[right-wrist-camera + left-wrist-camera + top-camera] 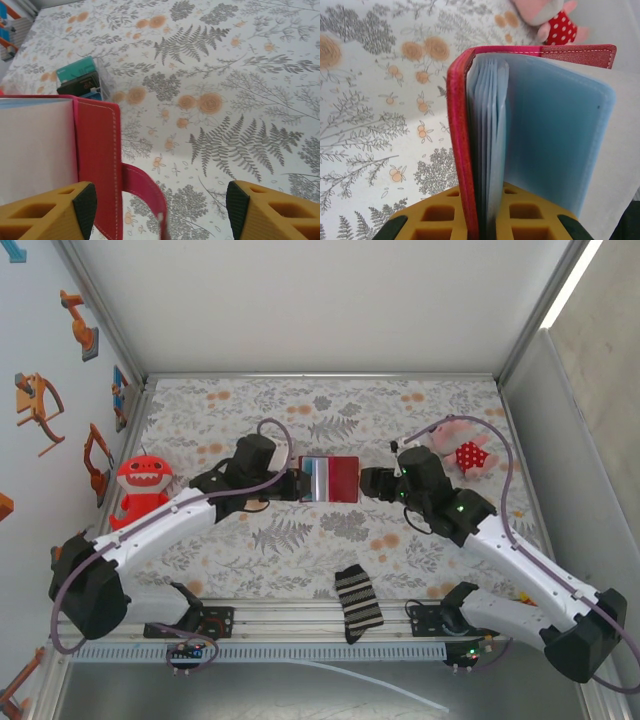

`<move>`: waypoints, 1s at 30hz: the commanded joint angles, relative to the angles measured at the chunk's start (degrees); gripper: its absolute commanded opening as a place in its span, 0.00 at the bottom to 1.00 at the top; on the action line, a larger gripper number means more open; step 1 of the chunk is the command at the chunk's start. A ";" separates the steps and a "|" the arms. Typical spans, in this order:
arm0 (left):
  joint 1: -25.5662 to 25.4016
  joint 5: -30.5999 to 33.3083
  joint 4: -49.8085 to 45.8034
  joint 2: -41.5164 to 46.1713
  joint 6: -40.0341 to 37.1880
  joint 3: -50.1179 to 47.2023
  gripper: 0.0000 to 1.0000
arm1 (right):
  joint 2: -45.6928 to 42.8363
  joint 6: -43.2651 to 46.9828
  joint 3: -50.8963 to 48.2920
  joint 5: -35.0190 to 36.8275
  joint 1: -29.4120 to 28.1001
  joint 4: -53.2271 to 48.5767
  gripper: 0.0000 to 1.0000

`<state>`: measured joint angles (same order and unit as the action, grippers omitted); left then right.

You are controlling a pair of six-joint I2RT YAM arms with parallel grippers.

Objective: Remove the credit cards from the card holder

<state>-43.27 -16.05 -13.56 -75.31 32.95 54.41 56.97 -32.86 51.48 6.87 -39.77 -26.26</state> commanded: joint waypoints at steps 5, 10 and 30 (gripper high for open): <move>-3.41 4.01 -1.74 -5.25 2.47 5.80 0.00 | -2.81 1.90 1.55 4.89 0.34 -4.13 0.69; -6.67 9.08 -6.29 -9.41 3.10 10.59 0.00 | -4.18 2.78 0.62 5.81 0.32 -4.22 0.69; -8.11 6.73 -3.98 -17.31 11.79 13.00 0.00 | -9.00 4.01 -0.79 9.28 0.39 -8.28 0.69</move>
<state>-52.38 -5.87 -21.91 -92.88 41.01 69.38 48.64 -29.67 51.44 14.68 -39.55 -33.08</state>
